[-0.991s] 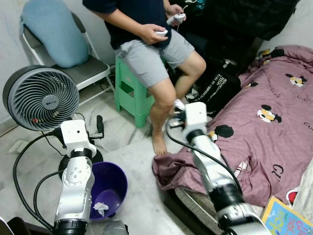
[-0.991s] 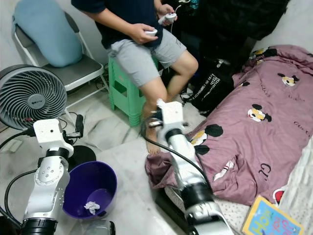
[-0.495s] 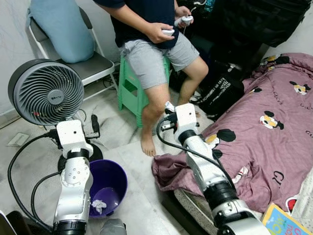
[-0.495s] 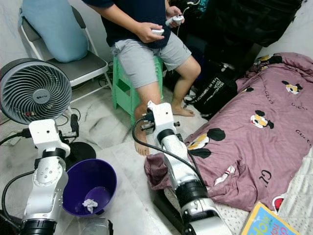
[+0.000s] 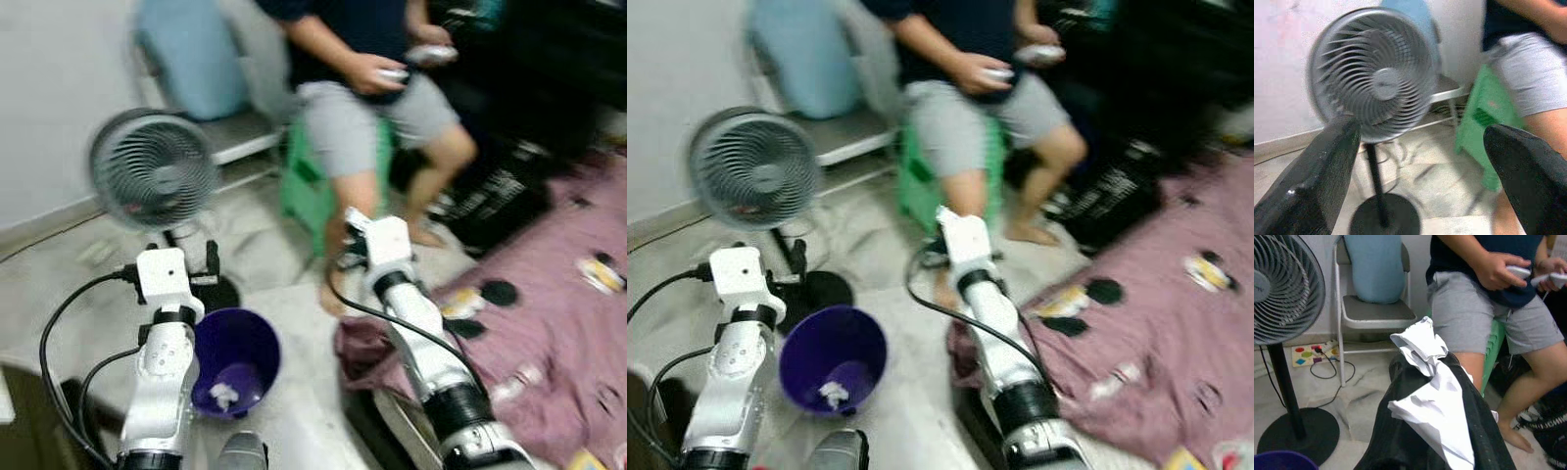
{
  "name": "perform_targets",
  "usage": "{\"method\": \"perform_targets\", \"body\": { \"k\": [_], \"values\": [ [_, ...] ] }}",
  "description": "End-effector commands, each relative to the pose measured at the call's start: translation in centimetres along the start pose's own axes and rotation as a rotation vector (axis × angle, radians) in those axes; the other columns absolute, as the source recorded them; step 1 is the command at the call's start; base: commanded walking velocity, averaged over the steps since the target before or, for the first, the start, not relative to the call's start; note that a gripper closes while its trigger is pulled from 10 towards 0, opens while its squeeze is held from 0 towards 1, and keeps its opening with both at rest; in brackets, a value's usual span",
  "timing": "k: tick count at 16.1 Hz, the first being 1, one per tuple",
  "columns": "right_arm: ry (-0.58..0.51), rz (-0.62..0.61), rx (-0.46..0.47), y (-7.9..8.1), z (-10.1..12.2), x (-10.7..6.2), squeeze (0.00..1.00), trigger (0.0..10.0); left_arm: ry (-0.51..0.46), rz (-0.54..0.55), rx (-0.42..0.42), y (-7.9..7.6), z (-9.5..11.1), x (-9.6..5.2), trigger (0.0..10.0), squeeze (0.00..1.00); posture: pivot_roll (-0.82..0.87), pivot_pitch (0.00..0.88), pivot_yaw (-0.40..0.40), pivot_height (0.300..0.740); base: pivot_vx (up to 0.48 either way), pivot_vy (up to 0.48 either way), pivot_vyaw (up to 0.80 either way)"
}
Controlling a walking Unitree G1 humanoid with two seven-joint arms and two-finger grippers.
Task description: Clean up the room
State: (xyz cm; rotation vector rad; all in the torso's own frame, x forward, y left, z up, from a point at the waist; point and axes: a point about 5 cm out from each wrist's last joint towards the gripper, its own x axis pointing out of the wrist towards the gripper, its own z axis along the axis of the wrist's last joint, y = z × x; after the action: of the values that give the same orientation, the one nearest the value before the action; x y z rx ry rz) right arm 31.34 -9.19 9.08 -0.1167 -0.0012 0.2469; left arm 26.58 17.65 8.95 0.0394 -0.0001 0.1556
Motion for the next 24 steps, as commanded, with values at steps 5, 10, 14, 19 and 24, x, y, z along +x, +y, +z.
{"method": "perform_targets", "body": {
  "k": [5,10,14,19,24],
  "values": [
    [-0.007,-0.018,0.001,0.1,0.3,-0.3,0.0,10.0,0.023,-0.005,-0.002,0.4,-0.2,0.2,10.0,0.0,0.11,0.0,-0.033,0.74,0.0,0.0,0.8],
    [0.003,-0.027,0.022,0.1,0.0,-0.7,0.0,10.0,0.022,-0.048,-0.012,-0.2,-0.1,0.1,10.0,0.0,0.12,0.0,-0.037,0.74,0.0,0.0,0.8],
    [0.007,-0.021,0.02,0.0,0.1,-0.7,0.0,10.0,0.024,-0.049,-0.02,-0.4,-0.1,0.2,10.0,0.0,0.11,0.0,-0.043,0.74,0.0,0.0,0.79],
    [0.01,-0.019,0.003,0.0,0.2,-0.6,0.0,10.0,0.028,-0.049,-0.024,-0.5,0.0,0.3,10.0,0.0,0.1,0.0,-0.04,0.74,0.0,0.0,0.32],
    [0.013,-0.029,0.009,-0.1,0.3,-0.4,0.0,10.0,0.015,-0.09,-0.025,-1.1,0.2,0.6,10.0,0.0,0.1,0.0,-0.033,0.74,0.0,0.0,0.8]
  ]
}}
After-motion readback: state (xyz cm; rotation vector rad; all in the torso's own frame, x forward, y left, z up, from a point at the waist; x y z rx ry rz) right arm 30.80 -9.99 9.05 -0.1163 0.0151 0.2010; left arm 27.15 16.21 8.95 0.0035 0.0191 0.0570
